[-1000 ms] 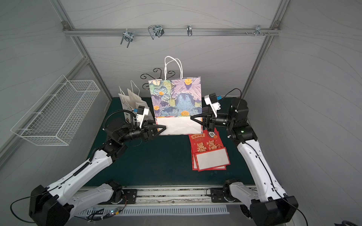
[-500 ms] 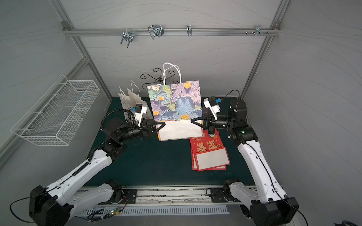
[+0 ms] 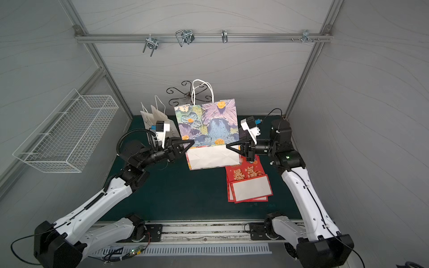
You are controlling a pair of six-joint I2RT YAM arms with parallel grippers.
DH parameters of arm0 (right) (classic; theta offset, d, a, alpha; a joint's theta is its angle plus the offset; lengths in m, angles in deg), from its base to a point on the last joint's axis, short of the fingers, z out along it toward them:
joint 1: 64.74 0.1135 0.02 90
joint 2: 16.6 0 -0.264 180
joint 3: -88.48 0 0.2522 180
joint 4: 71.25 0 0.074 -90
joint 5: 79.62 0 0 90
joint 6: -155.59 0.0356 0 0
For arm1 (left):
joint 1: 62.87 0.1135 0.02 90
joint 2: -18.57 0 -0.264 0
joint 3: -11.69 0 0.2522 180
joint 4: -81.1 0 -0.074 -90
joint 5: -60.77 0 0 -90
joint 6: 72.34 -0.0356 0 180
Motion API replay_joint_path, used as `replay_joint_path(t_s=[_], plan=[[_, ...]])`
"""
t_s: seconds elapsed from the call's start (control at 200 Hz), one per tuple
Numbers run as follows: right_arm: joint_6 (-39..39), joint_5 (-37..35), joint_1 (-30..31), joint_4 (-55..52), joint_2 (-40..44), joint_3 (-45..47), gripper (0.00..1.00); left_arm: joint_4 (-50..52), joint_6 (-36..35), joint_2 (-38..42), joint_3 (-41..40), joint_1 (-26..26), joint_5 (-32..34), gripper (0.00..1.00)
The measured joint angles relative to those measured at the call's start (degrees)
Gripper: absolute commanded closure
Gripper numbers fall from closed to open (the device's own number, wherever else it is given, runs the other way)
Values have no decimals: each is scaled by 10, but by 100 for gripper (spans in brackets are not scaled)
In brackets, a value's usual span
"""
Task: Put away the paper bag
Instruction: Press the paper bag at the center of the board.
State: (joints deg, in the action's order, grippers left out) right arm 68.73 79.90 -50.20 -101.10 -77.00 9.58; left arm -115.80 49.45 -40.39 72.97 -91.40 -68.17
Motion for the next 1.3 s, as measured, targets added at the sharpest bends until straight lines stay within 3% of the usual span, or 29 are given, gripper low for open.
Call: replay_joint_path(t_s=[0.09,0.16,0.3,0.4,0.51,0.61,0.695,0.765,0.9,1.025,1.176,1.211,1.296], plan=[[0,5,0,0,0,2,100,-2,-3,0,19,0,21,50],[2,11,0,0,0,5,100,-2,-4,1,37,0,35,56],[5,24,0,0,0,8,100,-7,-7,3,65,0,69,77],[9,33,0,1,1,8,100,-12,-1,3,79,1,82,100],[14,38,0,2,2,8,100,-14,12,-3,93,0,77,99],[14,42,0,0,2,8,100,-20,24,-12,102,0,72,64],[14,45,0,-6,3,9,100,-35,29,-16,108,0,74,56],[13,47,0,-12,3,8,100,-48,34,-16,110,0,76,64],[12,49,0,-24,3,8,100,-70,34,-17,115,0,78,100],[9,50,0,-26,3,8,100,-78,33,-17,115,0,74,100],[9,50,0,-28,3,8,100,-72,28,-9,105,0,76,37],[9,49,0,-29,3,7,100,-68,28,-2,95,0,79,31],[10,48,0,-29,3,3,100,-59,32,19,60,1,82,27]])
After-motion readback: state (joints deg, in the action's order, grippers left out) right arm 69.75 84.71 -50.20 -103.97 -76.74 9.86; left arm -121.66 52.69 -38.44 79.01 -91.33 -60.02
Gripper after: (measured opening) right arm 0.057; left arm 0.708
